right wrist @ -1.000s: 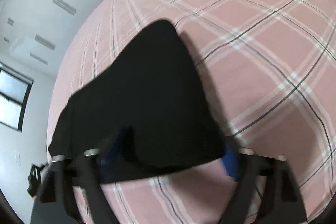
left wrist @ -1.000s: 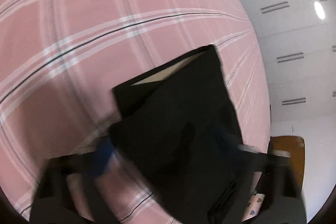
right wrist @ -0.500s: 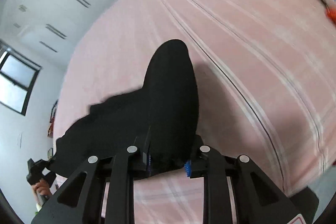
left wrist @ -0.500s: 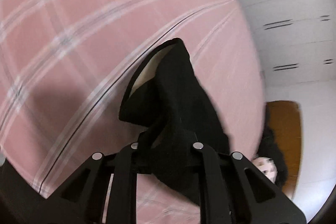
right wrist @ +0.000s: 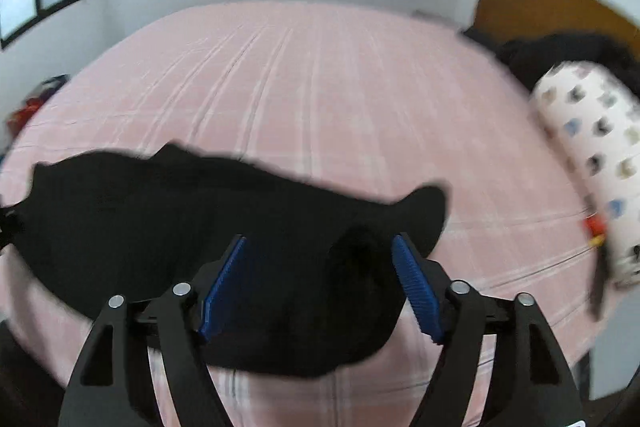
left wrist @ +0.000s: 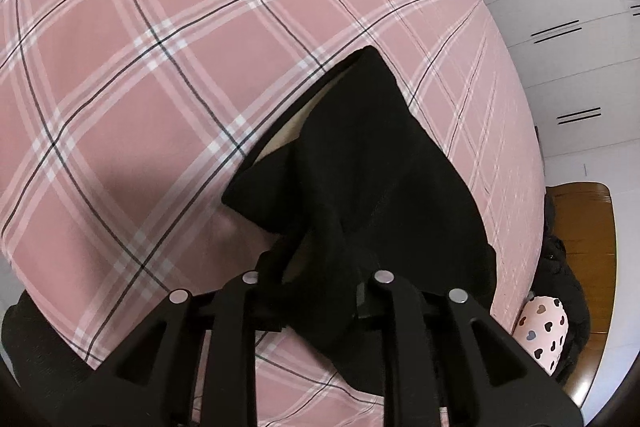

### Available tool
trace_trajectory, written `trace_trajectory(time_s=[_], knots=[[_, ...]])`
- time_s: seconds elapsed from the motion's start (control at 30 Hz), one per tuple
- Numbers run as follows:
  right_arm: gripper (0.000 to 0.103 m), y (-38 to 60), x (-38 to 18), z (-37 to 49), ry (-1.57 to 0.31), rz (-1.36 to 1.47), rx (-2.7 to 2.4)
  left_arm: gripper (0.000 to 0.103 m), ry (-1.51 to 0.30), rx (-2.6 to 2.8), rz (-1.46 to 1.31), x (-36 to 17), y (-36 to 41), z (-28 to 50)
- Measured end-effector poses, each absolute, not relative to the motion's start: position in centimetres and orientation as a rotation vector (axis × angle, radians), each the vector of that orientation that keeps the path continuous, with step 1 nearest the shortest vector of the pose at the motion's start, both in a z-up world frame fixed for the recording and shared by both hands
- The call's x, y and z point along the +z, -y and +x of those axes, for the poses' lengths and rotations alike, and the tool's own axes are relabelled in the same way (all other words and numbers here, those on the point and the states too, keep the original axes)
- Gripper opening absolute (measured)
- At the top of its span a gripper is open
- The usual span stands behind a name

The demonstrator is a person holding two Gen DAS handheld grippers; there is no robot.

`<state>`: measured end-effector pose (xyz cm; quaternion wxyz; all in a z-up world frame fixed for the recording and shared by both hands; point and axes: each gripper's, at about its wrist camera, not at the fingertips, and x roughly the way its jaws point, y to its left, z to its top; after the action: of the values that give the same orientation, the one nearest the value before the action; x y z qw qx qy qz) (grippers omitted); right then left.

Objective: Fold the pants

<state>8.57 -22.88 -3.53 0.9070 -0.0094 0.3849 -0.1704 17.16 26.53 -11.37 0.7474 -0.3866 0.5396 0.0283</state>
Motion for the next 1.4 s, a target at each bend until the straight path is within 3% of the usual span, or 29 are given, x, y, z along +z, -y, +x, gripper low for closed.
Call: trace_trajectory(time_s=[0.17,0.3,0.47,0.53,0.57,0.63,0.7,0.8,0.93,1.07,1.2,1.27,1.3,1.33,1.4], knots=[[0.074,25.6,0.7,4.8,-0.638,-0.046,-0.519,0.021,-1.195,0.054,-0.854,-12.6,-27.6,16.4],[0.074,23.9,-1.5,7.7,-0.869,0.086,-0.206,0.021,-1.184,0.064,-0.822,-12.9,-26.9,16.8],[0.072,19.2,-8.6,14.7,-1.046,0.161,-0.032,0.021,-1.179,0.07,-0.814,-12.6,-26.7,16.8],[0.062,19.0,-11.8,17.2,-1.126,0.205,-0.043,0.021,-1.181,0.062,-0.808,-12.3,-26.8,16.8],[0.035,19.2,-12.7,17.9,-1.154,0.234,-0.037,0.021,-1.182,0.059,-0.803,-12.3,-26.7,16.8],[0.015,19.5,-12.6,18.3,-1.146,0.287,-0.029,0.021,-1.186,0.056,-0.795,-12.3,-26.7,16.9],[0.008,18.7,-11.0,18.1,-1.126,0.302,-0.002,0.021,-1.184,0.051,-0.79,-12.4,-26.6,17.1],[0.009,16.6,-8.7,17.4,-1.093,0.252,0.071,0.021,-1.171,0.052,-0.804,-12.8,-26.6,16.9],[0.016,15.1,-12.9,17.6,-1.179,0.167,0.114,0.022,-1.172,0.062,-0.824,-13.0,-26.6,16.8],[0.033,16.7,-9.9,15.4,-1.1,0.279,0.097,0.022,-1.176,0.038,-0.824,-12.6,-26.8,16.9],[0.057,18.0,-7.8,12.3,-1.034,0.283,0.055,0.022,-1.179,0.035,-0.819,-12.8,-26.8,17.0],[0.058,18.3,-7.9,11.3,-1.052,0.251,0.065,0.023,-1.176,0.038,-0.822,-12.7,-26.7,16.9],[0.058,18.2,-8.1,11.2,-1.062,0.235,0.07,0.035,-1.176,0.031,-0.827,-12.7,-26.7,16.9],[0.058,17.8,-8.1,11.4,-1.063,0.223,0.075,0.06,-1.179,0.025,-0.834,-12.8,-26.6,17.0],[0.059,17.0,-8.6,10.9,-1.062,0.203,0.105,0.083,-1.177,0.067,-0.839,-12.9,-26.5,17.0]])
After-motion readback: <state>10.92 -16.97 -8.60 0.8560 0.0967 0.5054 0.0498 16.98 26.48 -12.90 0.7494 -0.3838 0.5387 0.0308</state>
